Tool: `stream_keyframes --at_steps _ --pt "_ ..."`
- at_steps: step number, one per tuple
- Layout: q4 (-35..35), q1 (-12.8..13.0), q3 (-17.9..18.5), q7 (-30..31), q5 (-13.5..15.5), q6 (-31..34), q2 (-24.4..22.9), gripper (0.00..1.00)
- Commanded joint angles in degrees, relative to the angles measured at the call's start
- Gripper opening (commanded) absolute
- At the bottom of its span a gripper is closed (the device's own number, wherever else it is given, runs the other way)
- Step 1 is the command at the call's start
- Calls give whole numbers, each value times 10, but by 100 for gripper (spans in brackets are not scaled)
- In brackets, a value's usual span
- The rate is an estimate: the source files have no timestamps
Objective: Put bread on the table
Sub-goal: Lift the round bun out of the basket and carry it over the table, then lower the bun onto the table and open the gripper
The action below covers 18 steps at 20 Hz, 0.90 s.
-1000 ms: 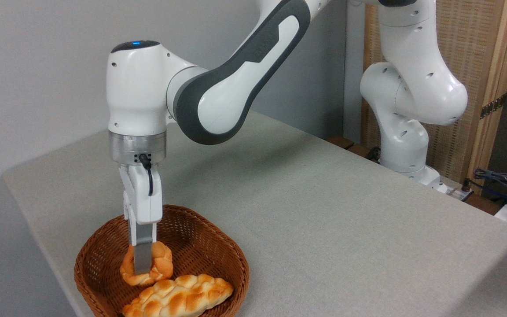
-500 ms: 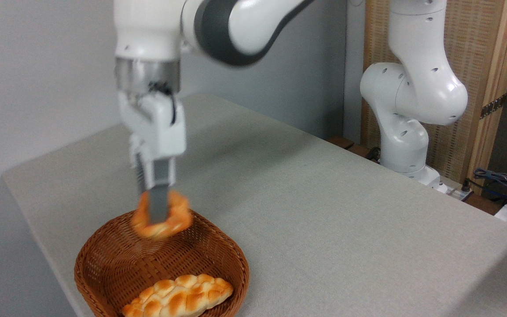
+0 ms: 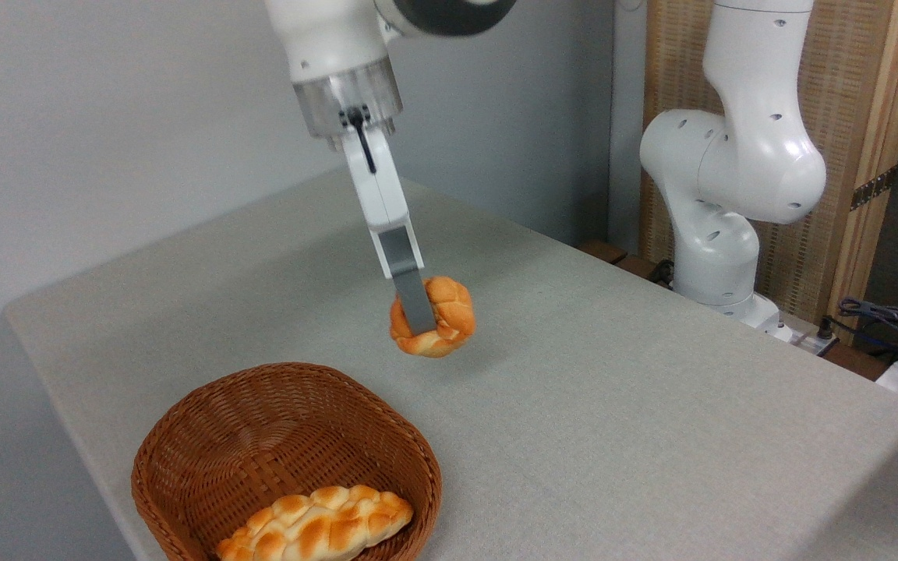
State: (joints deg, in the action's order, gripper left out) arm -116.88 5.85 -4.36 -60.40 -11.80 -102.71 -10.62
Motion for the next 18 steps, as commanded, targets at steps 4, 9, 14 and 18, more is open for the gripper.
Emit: stream_keyframes --at_steps 4,9,14,18 --pt "-107 36 6 -2 -16 -81 -13 74" --pt "-109 37 7 -2 -16 -86 -12 100" --pt "-107 38 6 5 -9 -86 -12 100" --pt "-105 43 5 35 -8 -86 -13 100"
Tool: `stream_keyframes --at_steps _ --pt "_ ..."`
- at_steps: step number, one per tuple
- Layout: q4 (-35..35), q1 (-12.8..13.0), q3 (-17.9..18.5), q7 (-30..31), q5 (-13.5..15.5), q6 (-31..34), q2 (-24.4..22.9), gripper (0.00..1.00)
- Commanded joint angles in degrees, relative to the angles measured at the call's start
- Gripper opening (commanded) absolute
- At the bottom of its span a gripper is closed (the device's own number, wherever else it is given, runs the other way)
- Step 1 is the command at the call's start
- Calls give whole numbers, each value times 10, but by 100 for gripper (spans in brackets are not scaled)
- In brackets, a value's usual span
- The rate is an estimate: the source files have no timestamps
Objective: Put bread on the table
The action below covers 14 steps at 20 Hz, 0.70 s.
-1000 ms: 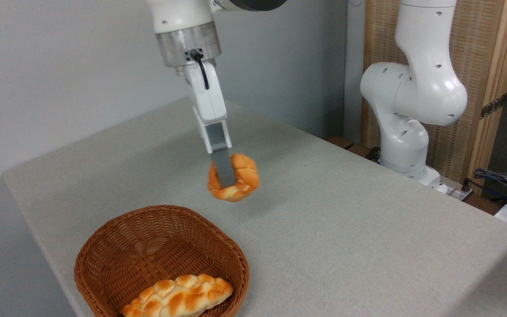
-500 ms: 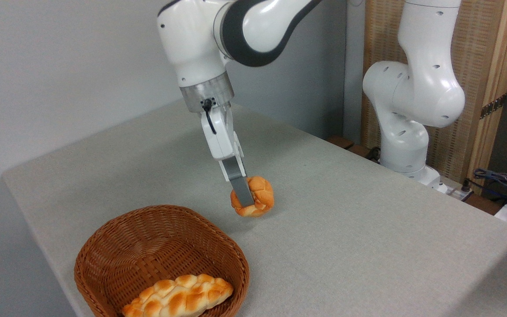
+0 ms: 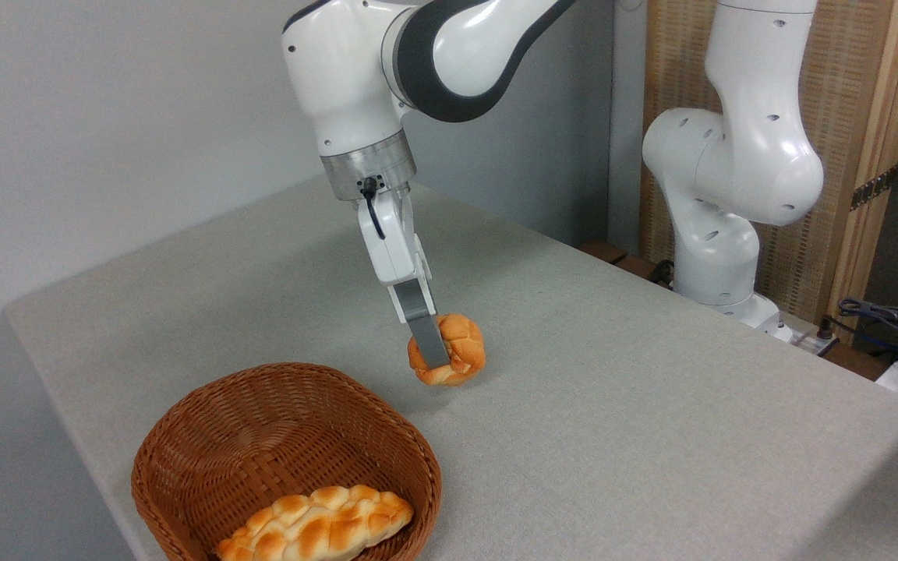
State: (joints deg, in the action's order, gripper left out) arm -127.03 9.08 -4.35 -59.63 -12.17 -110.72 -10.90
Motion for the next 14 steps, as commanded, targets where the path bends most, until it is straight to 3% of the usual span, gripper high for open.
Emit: stream_keyframes --at_steps 1,7,10,14 --pt "-2 12 6 40 -3 -6 -10 100" --pt "1 15 5 48 8 -6 -10 100" --pt "34 15 7 51 84 -9 -10 100" --pt "83 14 40 90 132 -9 -10 100"
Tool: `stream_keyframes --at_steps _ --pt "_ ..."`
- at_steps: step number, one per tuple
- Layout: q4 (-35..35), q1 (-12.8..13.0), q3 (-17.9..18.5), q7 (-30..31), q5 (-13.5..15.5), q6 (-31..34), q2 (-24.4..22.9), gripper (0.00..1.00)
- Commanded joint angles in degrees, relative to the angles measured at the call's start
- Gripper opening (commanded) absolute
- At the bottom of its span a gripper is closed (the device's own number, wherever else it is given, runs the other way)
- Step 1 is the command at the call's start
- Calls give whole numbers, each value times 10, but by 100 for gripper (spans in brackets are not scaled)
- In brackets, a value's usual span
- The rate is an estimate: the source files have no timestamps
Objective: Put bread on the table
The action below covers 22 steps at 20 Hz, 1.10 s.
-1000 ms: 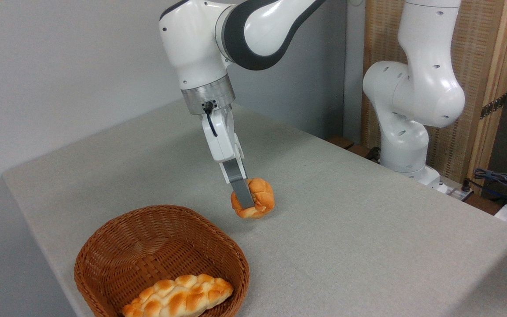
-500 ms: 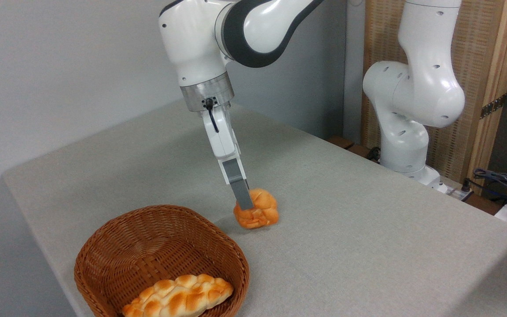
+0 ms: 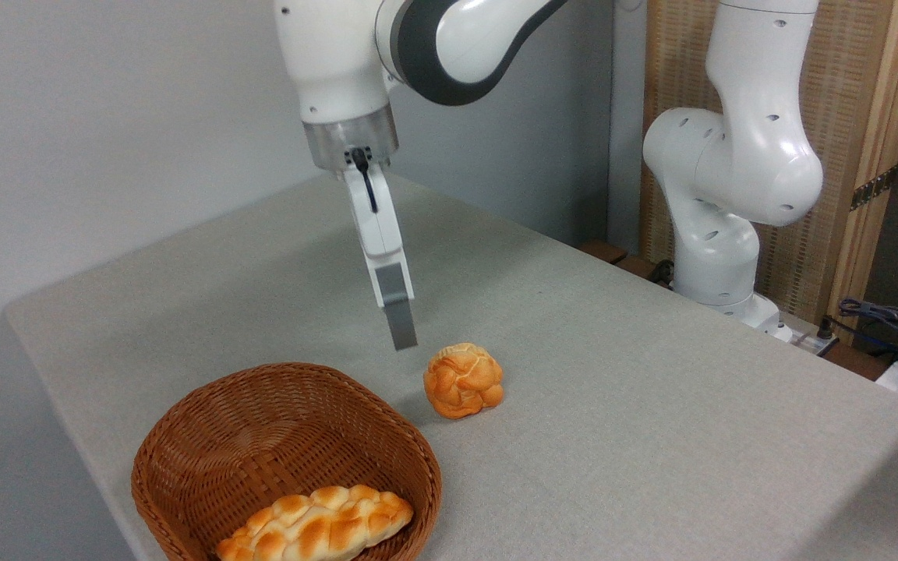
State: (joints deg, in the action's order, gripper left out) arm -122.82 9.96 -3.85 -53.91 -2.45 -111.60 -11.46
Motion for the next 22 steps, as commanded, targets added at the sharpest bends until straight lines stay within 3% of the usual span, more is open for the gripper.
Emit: stream_keyframes --at_steps 1,4,9,17,22 --pt "60 5 45 55 51 2 -5 100" --pt "93 5 73 102 70 19 -3 100" --pt "210 -4 104 110 69 145 29 100" --pt "290 -50 90 111 64 179 83 100" --pt "308 -63 70 112 64 194 99 100"
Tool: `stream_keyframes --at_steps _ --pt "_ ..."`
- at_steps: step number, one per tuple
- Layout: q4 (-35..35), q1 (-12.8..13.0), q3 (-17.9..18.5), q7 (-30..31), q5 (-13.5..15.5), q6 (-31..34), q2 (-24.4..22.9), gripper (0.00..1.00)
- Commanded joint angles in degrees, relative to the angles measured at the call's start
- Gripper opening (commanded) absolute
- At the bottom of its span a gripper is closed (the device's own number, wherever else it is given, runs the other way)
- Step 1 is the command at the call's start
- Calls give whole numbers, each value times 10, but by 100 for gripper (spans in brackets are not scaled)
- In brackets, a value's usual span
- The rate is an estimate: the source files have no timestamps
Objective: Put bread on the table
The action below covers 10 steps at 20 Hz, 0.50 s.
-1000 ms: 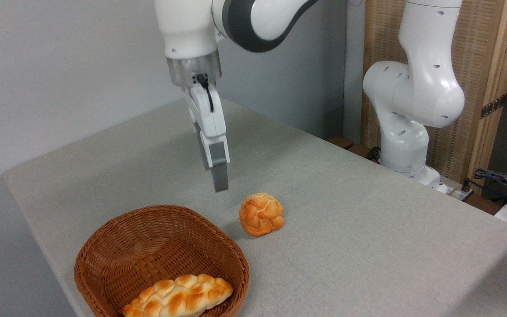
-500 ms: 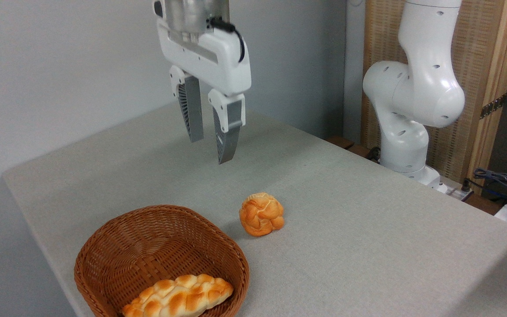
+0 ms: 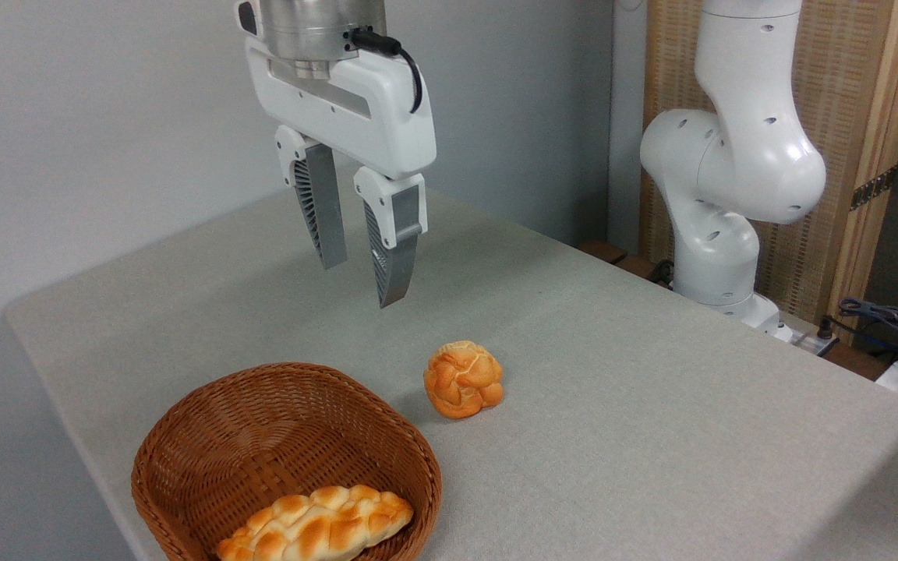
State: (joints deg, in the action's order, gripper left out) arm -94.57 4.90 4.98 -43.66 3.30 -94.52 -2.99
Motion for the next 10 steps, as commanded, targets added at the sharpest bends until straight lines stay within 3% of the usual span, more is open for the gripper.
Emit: stream_keyframes --at_steps 1,3,5,10 --pt "25 -16 -29 10 6 24 16 100" --pt "25 -27 -43 9 6 28 16 100" --pt "24 -59 -71 8 6 29 15 100" --pt "22 -63 -70 5 6 29 15 100"
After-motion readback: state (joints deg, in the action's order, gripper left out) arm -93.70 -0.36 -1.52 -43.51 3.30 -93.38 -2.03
